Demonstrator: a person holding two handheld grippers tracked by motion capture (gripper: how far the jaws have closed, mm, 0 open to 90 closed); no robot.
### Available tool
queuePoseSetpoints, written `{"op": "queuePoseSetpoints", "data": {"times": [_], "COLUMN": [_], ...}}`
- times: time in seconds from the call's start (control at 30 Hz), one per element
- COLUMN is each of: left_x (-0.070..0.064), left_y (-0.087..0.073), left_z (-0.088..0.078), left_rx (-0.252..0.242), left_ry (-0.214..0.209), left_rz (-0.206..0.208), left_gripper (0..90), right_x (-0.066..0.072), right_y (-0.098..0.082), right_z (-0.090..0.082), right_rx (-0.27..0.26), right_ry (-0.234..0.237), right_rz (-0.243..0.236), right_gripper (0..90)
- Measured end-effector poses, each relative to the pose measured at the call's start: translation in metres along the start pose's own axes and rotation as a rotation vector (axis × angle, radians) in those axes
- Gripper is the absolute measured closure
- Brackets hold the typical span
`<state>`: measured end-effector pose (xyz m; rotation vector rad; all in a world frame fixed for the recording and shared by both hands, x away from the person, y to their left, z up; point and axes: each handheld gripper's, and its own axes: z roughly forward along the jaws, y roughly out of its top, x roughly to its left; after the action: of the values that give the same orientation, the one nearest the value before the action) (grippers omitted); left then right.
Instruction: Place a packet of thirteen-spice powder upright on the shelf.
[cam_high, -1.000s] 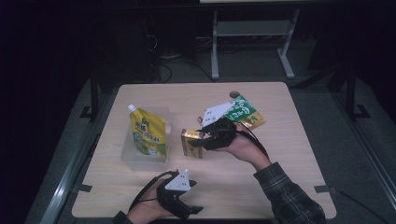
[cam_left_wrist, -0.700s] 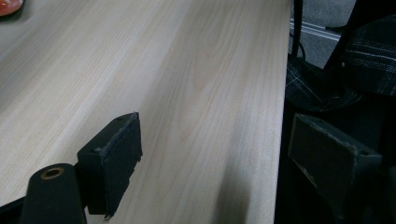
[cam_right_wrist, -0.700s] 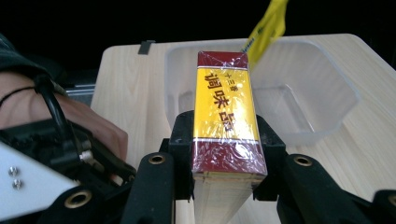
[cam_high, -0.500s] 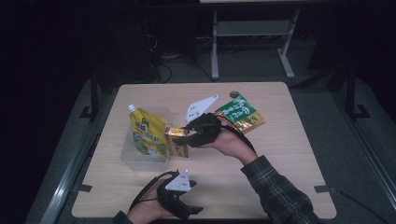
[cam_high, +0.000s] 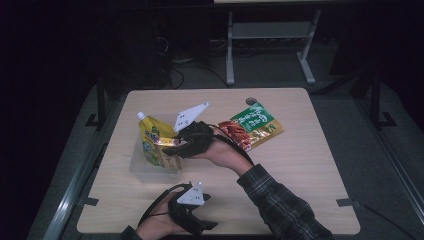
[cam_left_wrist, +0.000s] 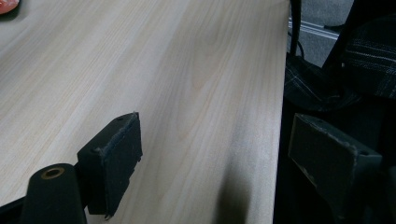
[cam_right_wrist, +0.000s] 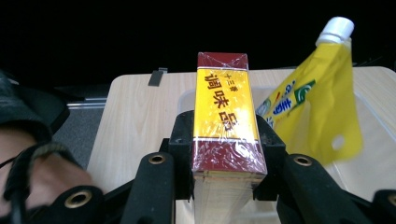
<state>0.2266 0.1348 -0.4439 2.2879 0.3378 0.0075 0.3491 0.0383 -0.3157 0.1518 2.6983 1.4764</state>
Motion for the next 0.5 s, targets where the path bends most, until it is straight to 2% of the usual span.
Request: {"op": "queuePoseSetpoints", "data": {"times": [0.2,0.33,0.4,0.47,0.5], "left_x": [-0.001,-0.001,0.001,0.000,0.001], "left_y": [0.000,0.000,0.000,0.000,0.000], "left_z": [0.000,0.000,-0.001,0.000,-0.001], "left_rx": [-0.001,0.005,0.020,0.007,0.023], "left_ry": [-0.004,-0.004,-0.004,-0.007,-0.004], "left_rz": [-0.009,-0.003,0.016,-0.001,0.012], "left_gripper": [16.6,16.6,16.6,16.6,16.6], "right_x": [0.003,0.004,0.005,0.006,0.007], "right_y": [0.006,0.008,0.009,0.009,0.010], "right_z": [0.022,0.034,0.039,0.045,0.048], "right_rx": [-0.001,0.003,0.004,0.010,0.013], "right_ry": [-0.004,-0.003,0.000,0.002,-0.001], "right_rz": [-0.011,-0.012,-0.007,-0.006,-0.009], "right_gripper": [66.7,66.6,66.7,66.6,66.6]}}
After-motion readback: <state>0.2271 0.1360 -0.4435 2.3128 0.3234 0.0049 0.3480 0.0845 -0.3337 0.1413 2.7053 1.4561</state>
